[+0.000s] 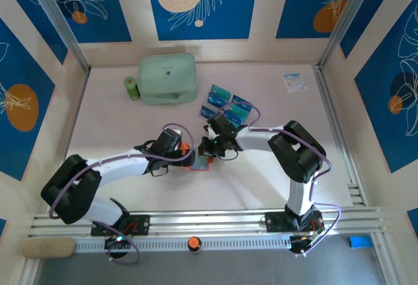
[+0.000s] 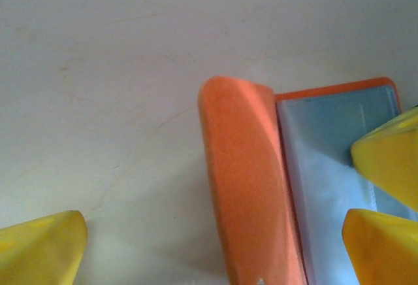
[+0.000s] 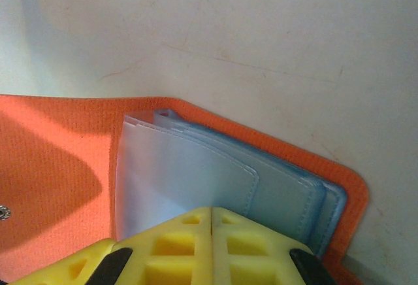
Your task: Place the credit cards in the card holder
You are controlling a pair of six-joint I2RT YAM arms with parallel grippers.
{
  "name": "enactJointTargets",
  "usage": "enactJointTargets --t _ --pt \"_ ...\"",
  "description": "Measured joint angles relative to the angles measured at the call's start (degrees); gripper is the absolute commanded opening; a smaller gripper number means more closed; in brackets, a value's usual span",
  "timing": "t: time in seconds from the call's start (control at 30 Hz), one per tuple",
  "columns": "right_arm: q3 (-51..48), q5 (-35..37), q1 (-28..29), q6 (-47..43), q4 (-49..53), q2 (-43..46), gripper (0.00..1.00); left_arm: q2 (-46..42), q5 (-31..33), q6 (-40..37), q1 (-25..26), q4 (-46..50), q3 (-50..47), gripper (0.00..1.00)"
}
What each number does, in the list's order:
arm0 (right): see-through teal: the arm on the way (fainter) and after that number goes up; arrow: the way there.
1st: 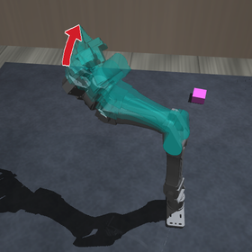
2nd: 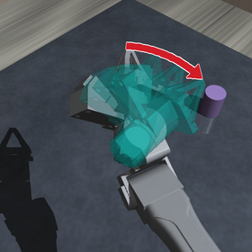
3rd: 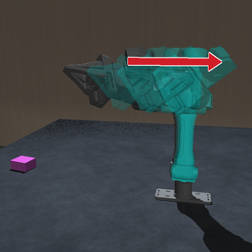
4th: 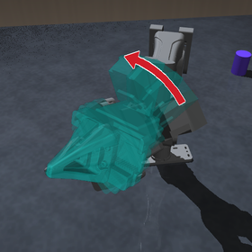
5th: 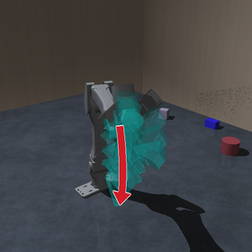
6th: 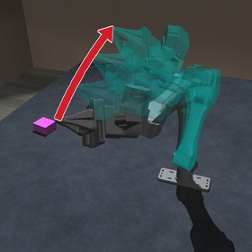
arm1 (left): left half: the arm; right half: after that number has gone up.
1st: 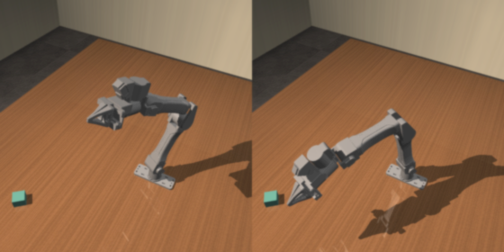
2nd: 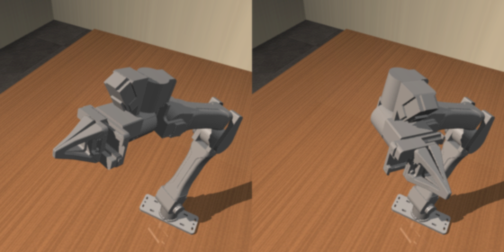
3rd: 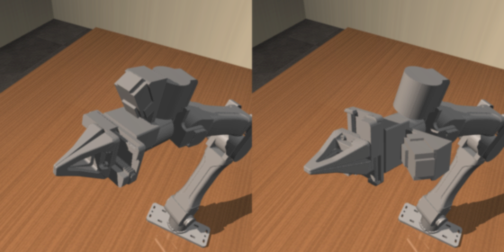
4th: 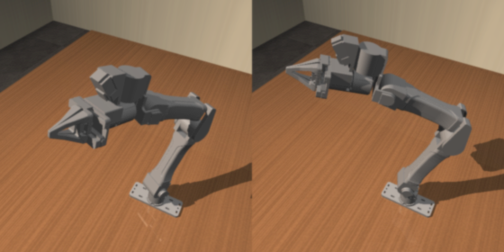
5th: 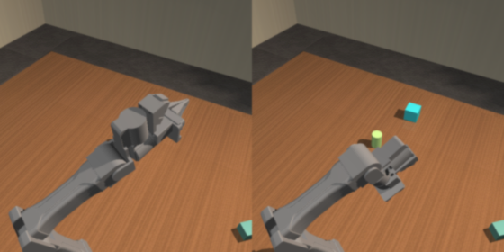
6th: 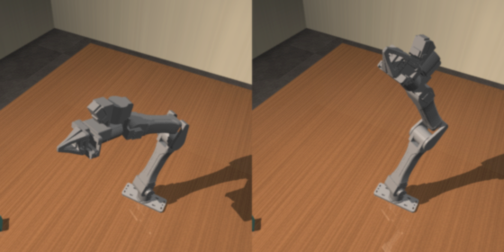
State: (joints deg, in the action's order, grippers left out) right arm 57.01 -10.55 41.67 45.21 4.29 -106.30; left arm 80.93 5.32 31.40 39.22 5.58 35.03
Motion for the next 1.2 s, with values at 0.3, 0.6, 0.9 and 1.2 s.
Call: enactJointTargets --t 0.3,0.6,0.9,1.2 --pt "0.00 0.00 -0.15 0.24 0.07 1.57 0.03 0.96 -0.37 -0.24 -0.13 -1.38 -1.03 0.88" --pt "0.00 0.02 -0.66 1.40 0.00 3.45 0.21 0.96 -0.37 -0.22 -0.22 -1.75 -1.25 0.87" --pt "-1.60 0.02 -0.66 2.64 -0.94 3.45 0.25 0.35 -0.20 0.04 -0.22 -2.19 -1.79 0.86" --pt "-3.69 0.90 -0.24 2.80 -0.13 8.33 0.25 -1.20 -0.44 0.28 -0.22 -2.01 -1.97 0.92"
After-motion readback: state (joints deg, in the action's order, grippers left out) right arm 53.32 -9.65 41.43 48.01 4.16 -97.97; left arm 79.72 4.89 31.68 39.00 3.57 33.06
